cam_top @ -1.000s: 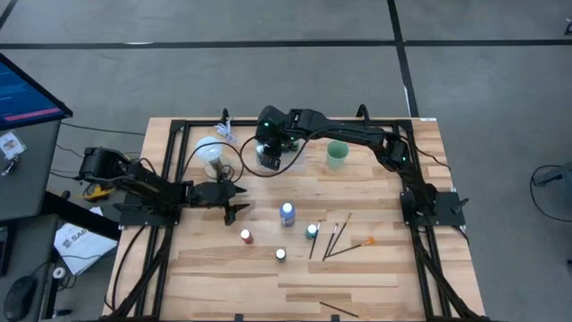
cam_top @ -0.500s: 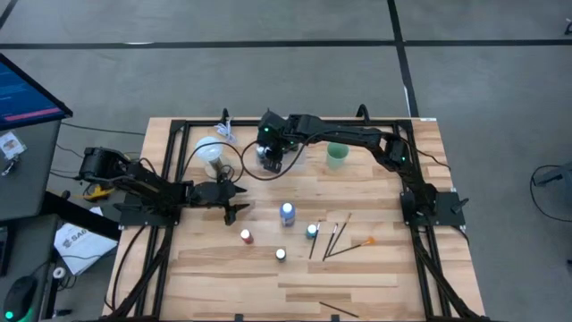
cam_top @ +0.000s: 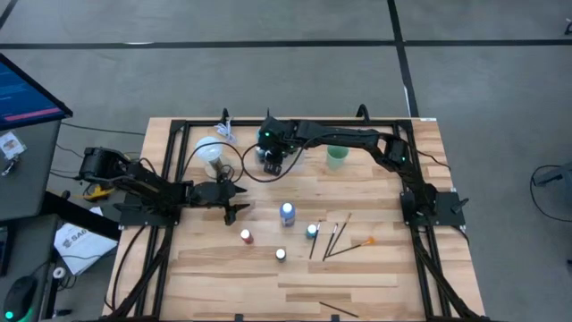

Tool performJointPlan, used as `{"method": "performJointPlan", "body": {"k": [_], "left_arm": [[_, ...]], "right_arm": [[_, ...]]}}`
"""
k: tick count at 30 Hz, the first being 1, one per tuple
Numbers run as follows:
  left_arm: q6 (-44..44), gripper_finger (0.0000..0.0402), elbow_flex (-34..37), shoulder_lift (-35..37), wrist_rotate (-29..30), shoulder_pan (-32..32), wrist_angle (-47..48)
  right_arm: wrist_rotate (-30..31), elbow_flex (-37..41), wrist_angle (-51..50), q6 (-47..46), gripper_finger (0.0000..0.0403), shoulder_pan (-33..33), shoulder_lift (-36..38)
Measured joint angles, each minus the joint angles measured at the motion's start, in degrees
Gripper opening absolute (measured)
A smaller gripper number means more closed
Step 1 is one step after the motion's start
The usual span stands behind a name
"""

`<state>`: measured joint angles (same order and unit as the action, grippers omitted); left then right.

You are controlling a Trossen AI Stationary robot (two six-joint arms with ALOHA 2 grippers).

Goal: Pick & Place Paint Supplies
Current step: Put the right small red paint bottle into the bin

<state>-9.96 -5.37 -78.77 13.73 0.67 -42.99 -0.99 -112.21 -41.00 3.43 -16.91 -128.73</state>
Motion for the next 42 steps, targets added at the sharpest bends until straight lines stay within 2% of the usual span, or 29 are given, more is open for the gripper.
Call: {"method": "performJointPlan", "body": {"k": [34, 37, 42], "left_arm": [[0.1, 0.0248, 0.0, 0.0, 0.5, 0.0, -1.0], [1.4, 0.0248, 0.0, 0.0, 4.6, 0.0, -1.0], [7.0, 0.0246, 0.0, 0.0, 15.7, -0.2, -1.9]], "right_arm": [[-0.4, 0.0, 3.8, -1.6, 0.0114, 0.8, 0.0], [-0.4, 0.0, 3.7, -1.6, 0.0114, 0.8, 0.0], [-0.4, 0.0, 3.8, -1.6, 0.0114, 0.9, 0.0]]}}
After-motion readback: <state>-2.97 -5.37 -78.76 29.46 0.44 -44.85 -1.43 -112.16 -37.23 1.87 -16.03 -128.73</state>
